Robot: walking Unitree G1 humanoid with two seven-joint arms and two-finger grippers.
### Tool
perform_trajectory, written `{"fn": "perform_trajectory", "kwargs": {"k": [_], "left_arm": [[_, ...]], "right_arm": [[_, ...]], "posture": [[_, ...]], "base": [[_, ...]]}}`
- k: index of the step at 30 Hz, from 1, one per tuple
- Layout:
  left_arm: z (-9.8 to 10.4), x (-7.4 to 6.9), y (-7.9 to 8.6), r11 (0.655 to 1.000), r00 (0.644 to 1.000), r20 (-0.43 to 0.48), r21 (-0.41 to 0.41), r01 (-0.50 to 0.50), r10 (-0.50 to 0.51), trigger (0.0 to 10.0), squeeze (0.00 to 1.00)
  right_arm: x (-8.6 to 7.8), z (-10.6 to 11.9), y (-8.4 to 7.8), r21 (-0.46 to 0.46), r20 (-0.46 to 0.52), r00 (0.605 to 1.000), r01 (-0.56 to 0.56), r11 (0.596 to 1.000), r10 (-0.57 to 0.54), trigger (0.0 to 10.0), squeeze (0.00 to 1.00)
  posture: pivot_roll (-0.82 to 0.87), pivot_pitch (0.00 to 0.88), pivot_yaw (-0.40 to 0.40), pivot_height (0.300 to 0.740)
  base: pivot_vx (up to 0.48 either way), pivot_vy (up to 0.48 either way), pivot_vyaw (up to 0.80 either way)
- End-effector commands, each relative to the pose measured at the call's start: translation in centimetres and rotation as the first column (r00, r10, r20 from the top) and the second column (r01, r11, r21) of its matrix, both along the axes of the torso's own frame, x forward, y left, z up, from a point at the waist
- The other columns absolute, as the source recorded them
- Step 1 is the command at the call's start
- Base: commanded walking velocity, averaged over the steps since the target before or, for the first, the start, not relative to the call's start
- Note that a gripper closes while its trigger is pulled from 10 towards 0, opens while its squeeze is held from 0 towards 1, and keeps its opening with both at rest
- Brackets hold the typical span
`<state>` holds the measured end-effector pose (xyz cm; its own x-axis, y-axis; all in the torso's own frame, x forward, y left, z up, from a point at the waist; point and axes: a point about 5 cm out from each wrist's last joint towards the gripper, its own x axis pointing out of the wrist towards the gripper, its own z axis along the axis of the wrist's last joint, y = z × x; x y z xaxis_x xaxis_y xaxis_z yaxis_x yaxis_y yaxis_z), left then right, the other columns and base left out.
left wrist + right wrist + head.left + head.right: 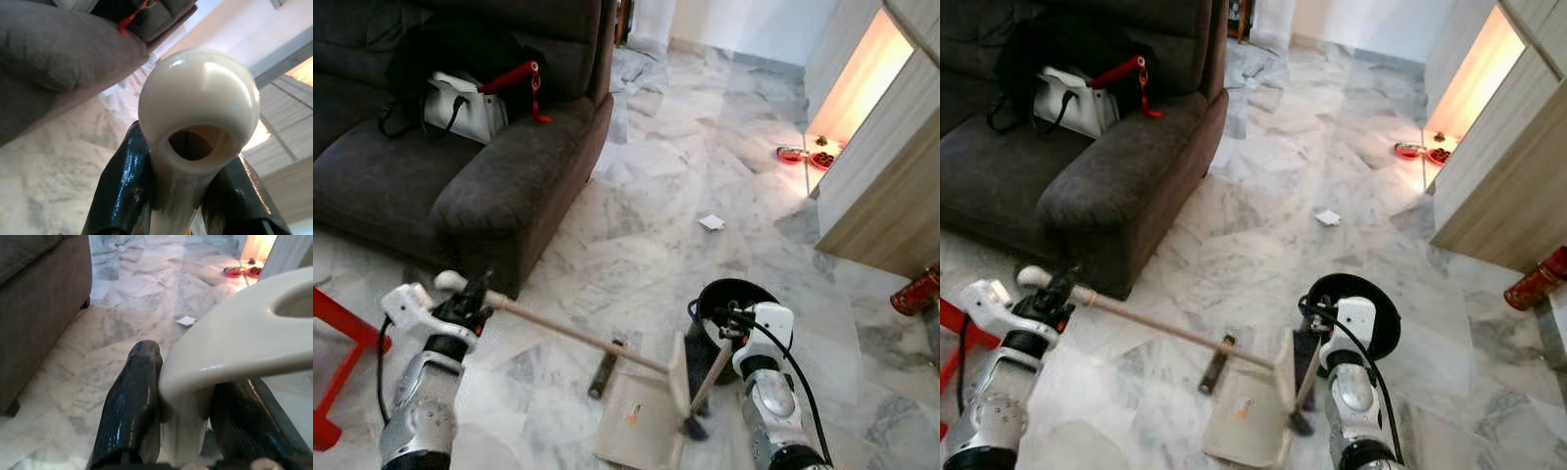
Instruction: Sweep floor
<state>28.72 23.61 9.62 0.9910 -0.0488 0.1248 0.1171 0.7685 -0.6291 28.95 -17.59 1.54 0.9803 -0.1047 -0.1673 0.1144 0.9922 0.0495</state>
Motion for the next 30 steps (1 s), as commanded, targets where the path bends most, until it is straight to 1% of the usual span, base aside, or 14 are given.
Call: {"fn": "perform_trajectory", "kwargs": {"k": [1,3,4,5,6,7,8,9,11,16,17,21,23,30], "left_arm": [[1.1,0.5,-0.8,0.996,0.998,0.064,-0.091,0.023,-0.017,10.0,0.00],[1.5,0.4,-0.5,0.997,0.997,0.077,-0.079,0.008,-0.002,10.0,0.00],[1.9,0.3,-0.2,0.999,0.996,0.086,-0.028,-0.024,0.027,10.0,0.00],[2.6,0.0,0.3,0.993,0.993,0.102,0.089,-0.075,0.066,10.0,0.00],[2.6,0.0,0.3,0.993,0.993,0.102,0.089,-0.075,0.066,10.0,0.00],[2.9,-0.1,0.4,0.987,0.991,0.109,0.135,-0.088,0.073,10.0,0.00],[3.4,-0.6,0.2,0.965,0.993,0.114,0.255,-0.064,0.036,10.0,0.00],[3.4,-0.6,0.2,0.965,0.993,0.114,0.255,-0.064,0.036,10.0,0.00],[4.2,-1.3,-0.1,0.929,0.992,0.126,0.368,-0.048,0.002,10.0,0.00],[5.2,-1.9,0.4,0.886,0.986,0.163,0.453,-0.100,0.028,10.0,0.00],[5.9,-2.1,0.4,0.860,0.979,0.197,0.490,-0.143,0.050,10.0,0.00],[6.7,-2.3,0.2,0.836,0.971,0.230,0.519,-0.180,0.066,10.0,0.00],[7.3,-2.5,-0.2,0.806,0.968,0.245,0.561,-0.190,0.058,10.0,0.00],[6.8,-2.7,-0.1,0.776,0.975,0.217,0.606,-0.177,0.053,10.0,0.00]], "right_arm": [[0.0,-0.1,0.2,0.003,-0.009,1.000,-0.007,1.000,0.007,10.0,0.00],[0.1,-0.1,0.2,0.004,-0.009,1.000,-0.007,1.000,0.007,10.0,0.00],[0.1,-0.1,0.2,0.004,-0.009,1.000,-0.006,1.000,0.006,10.0,0.00],[0.0,-0.1,0.2,0.005,-0.010,1.000,-0.005,1.000,0.005,10.0,0.00],[0.0,-0.1,0.2,0.005,-0.010,1.000,-0.005,1.000,0.005,10.0,0.00],[0.0,-0.1,0.2,0.005,-0.010,1.000,-0.004,1.000,0.004,10.0,0.00],[0.0,-0.1,0.3,0.005,-0.012,1.000,-0.004,1.000,0.004,10.0,0.00],[0.0,-0.1,0.3,0.005,-0.012,1.000,-0.004,1.000,0.004,10.0,0.00],[-0.1,-0.3,0.4,0.005,-0.018,1.000,-0.006,1.000,0.006,10.0,0.00],[-0.1,-0.2,0.6,0.008,-0.017,1.000,-0.005,1.000,0.005,10.0,0.00],[0.0,-0.1,0.7,0.011,-0.010,1.000,-0.001,1.000,0.001,10.0,0.00],[0.1,-0.1,0.7,0.011,-0.006,1.000,0.001,1.000,-0.001,10.0,0.00],[0.1,0.0,0.6,0.010,-0.005,1.000,0.005,1.000,-0.005,10.0,0.00],[0.0,-0.1,0.5,0.006,-0.009,1.000,0.013,1.000,-0.012,10.0,0.00]], "posture": [[0.11,0.071,-0.157,0.740],[0.11,0.068,-0.155,0.740],[0.11,0.061,-0.152,0.740],[0.11,0.058,-0.150,0.740],[0.11,0.058,-0.150,0.740],[0.11,0.055,-0.149,0.740],[0.12,0.052,-0.149,0.740],[0.12,0.052,-0.149,0.740],[0.12,0.052,-0.149,0.740],[0.13,0.064,-0.153,0.740],[0.13,0.064,-0.153,0.740],[0.13,0.067,-0.153,0.740],[0.14,0.068,-0.153,0.740],[0.14,0.073,-0.150,0.740]], "base": [[0.000,0.000,0.00],[0.000,0.000,0.00],[0.000,0.000,0.00],[0.000,0.000,0.00],[0.000,0.000,0.00],[0.000,0.000,0.00],[0.000,0.000,0.00],[0.000,0.000,0.00],[0.000,0.000,0.00],[0.000,0.000,0.00],[0.000,0.000,0.00],[0.000,0.000,0.00],[0.000,0.000,0.00],[0.197,0.000,0.00]]}}
